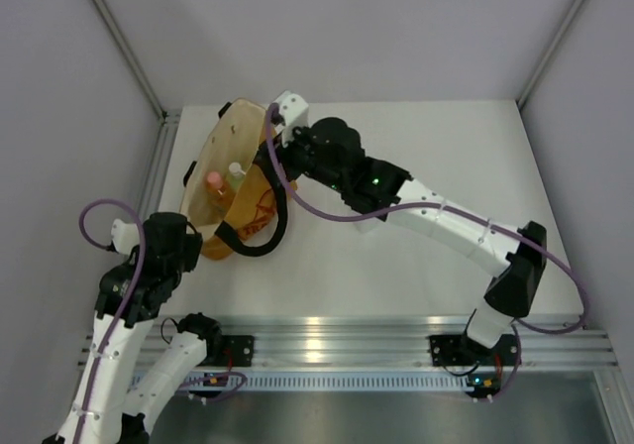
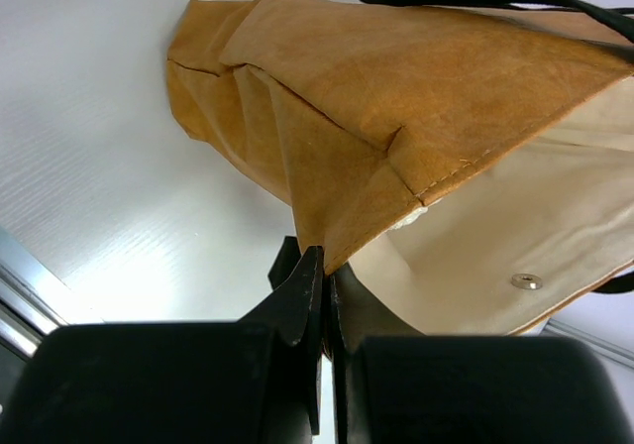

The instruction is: Take the personal care products out of the canvas bag

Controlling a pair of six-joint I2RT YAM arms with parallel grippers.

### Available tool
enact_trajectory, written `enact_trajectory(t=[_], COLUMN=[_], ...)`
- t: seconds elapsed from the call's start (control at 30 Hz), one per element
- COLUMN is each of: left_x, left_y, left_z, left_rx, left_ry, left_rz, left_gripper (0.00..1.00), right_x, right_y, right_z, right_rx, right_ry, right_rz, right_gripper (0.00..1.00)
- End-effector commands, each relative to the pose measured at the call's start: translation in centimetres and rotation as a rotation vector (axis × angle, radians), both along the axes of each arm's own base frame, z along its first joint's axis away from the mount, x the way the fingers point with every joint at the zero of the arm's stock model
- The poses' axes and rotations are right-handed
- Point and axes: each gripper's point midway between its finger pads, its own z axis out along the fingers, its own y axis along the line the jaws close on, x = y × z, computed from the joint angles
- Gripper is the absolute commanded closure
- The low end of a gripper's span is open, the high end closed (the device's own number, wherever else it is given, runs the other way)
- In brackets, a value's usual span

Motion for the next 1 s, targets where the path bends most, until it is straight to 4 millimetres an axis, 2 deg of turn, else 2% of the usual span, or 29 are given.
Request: enact_trajectory(t=[0.0, 0.03, 0.07, 0.17, 0.2, 0.23, 0.27, 0.3, 0.33, 0.37, 0.43, 0.47, 0.67, 0.7, 0.73, 0.8, 0.97], left_x=[0.7, 0.9, 1.0, 1.1, 1.1, 1.1, 1.2, 1.2, 1.2, 1.3, 1.3, 1.3, 1.1, 1.1, 1.1, 1.0, 0.8], left_y=[-0.2, -0.2, -0.1, -0.1, -0.1, -0.1, -0.2, -0.2, -0.3, -0.3, -0.4, -0.3, -0.3, -0.4, -0.5, -0.6, -0.5], left_z=[2.4, 2.4, 2.5, 2.2, 2.0, 1.7, 1.6, 1.4, 1.4, 1.2, 1.2, 1.2, 1.1, 1.0, 0.9, 0.8, 0.8], left_rx=[-0.001, 0.002, 0.004, 0.004, 0.003, 0.001, -0.002, -0.003, -0.008, -0.011, -0.015, -0.017, -0.029, -0.031, -0.036, -0.037, -0.030], left_ry=[-0.077, -0.080, -0.082, -0.076, -0.070, -0.068, -0.067, -0.067, -0.071, -0.069, -0.068, -0.071, -0.077, -0.073, -0.072, -0.068, -0.075], left_rz=[-0.017, -0.018, -0.014, -0.007, -0.008, -0.006, -0.005, -0.005, -0.007, -0.004, -0.004, -0.001, 0.010, 0.006, -0.001, -0.005, -0.014], left_gripper=[1.00, 1.00, 1.00, 1.00, 1.00, 1.00, 1.00, 1.00, 1.00, 1.00, 1.00, 1.00, 1.00, 1.00, 1.00, 1.00, 1.00], right_x=[-3.9, -4.1, -4.1, -4.1, -3.9, -3.7, -3.3, -3.1, -2.7, -2.2, -1.6, -1.3, 0.1, 0.2, 0.4, 0.8, 3.6], right_y=[3.3, 3.9, 4.9, 7.1, 7.6, 8.1, 9.0, 9.5, 10.0, 11.0, 11.8, 12.5, 14.6, 14.9, 15.3, 15.6, 15.6], right_z=[-2.6, -1.8, -2.8, -3.0, -2.9, -1.9, -3.3, -3.5, -2.9, -4.7, -4.7, -6.2, -8.0, -7.5, -8.6, -8.9, -10.6], right_rx=[-0.096, -0.086, -0.107, -0.115, -0.114, -0.096, -0.113, -0.113, -0.099, -0.123, -0.110, -0.126, -0.127, -0.114, -0.127, -0.122, -0.107], right_ry=[0.088, 0.077, 0.085, 0.088, 0.084, 0.070, 0.081, 0.082, 0.069, 0.084, 0.078, 0.092, 0.089, 0.081, 0.089, 0.088, 0.092], right_rz=[0.175, 0.184, 0.195, 0.236, 0.239, 0.241, 0.243, 0.243, 0.239, 0.236, 0.229, 0.227, 0.220, 0.220, 0.220, 0.215, 0.143], right_gripper=[0.41, 0.42, 0.43, 0.47, 0.47, 0.47, 0.47, 0.47, 0.47, 0.48, 0.48, 0.49, 0.47, 0.47, 0.46, 0.45, 0.44])
